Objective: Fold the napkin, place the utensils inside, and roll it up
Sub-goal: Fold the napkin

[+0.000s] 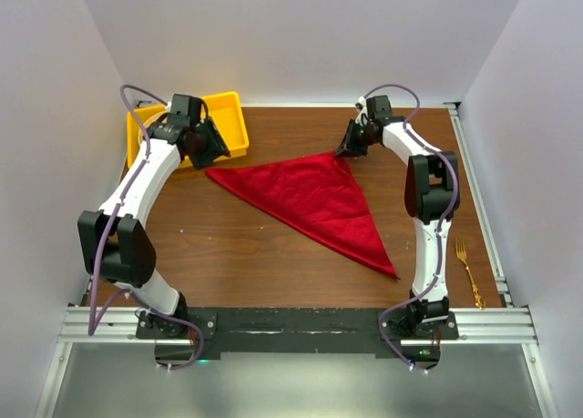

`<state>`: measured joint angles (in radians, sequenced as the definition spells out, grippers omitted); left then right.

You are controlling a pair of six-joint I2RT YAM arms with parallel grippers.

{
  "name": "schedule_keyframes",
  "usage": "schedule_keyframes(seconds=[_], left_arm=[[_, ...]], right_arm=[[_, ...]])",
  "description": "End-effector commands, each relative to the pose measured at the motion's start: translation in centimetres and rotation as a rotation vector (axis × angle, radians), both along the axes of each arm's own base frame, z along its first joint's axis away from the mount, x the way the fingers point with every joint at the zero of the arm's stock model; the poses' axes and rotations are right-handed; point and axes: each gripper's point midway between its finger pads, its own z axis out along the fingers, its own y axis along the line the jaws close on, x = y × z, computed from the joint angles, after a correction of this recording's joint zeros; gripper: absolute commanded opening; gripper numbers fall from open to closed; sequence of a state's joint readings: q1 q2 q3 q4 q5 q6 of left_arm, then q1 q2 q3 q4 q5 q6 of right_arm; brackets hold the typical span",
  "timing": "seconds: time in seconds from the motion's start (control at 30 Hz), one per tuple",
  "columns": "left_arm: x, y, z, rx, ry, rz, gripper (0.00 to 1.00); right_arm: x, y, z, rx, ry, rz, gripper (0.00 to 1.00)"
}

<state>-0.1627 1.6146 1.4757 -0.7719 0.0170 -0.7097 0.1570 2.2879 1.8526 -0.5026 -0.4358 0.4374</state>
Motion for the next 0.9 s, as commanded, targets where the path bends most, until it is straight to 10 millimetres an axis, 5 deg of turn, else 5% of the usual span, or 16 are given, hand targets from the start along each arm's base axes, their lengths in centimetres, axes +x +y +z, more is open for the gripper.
schedule_keyframes(seconds=[0.0,0.4,0.5,0.53,0.57,0.6,0.73,0.77,0.8,0.87], left_arm=[[1.1,-0.4,0.7,-0.019,-0.025,-0.035,0.56],[1.6,-2.2,-1.8,-0.08,0.033,-0.111,0.54],[2.0,-2.6,-2.9,-0.09,0.046,-0.132,0.54],[2.3,-2.7,-3.2,-0.091,0.048,-0.138,0.54],[2.6,-2.8,-4.1,-0.093,0.065,-0.14,0.54],[2.7,-3.1,-4.4,-0.104,0.068,-0.151,0.54],[4.3,-3.9,-5.8,-0.122,0.056,-0.184,0.54],[4.7,-4.0,-6.0,-0.124,0.054,-0.191,0.53],[5.3,-4.3,-6.4,-0.132,0.058,-0.203,0.53],[6.1,-4.4,-6.9,-0.125,0.052,-0.221,0.53]], right_arm=[[0.7,-0.1,2.1,0.009,-0.055,-0.023,0.0],[1.5,-0.4,1.4,-0.016,-0.032,-0.016,0.03],[1.9,-1.4,1.3,-0.08,-0.025,-0.026,0.19],[2.9,-1.6,3.0,-0.099,-0.063,-0.029,0.25],[3.0,-2.2,2.4,-0.136,-0.043,-0.03,0.45],[2.5,-2.3,3.7,-0.145,-0.016,-0.019,0.47],[-1.6,-4.3,3.9,-0.253,0.088,0.007,0.6],[-2.5,-4.9,6.9,-0.274,0.034,-0.002,0.63],[-4.3,-5.8,5.5,-0.314,0.078,-0.01,0.68],[-6.4,-6.5,6.3,-0.338,0.081,-0.003,0.7]])
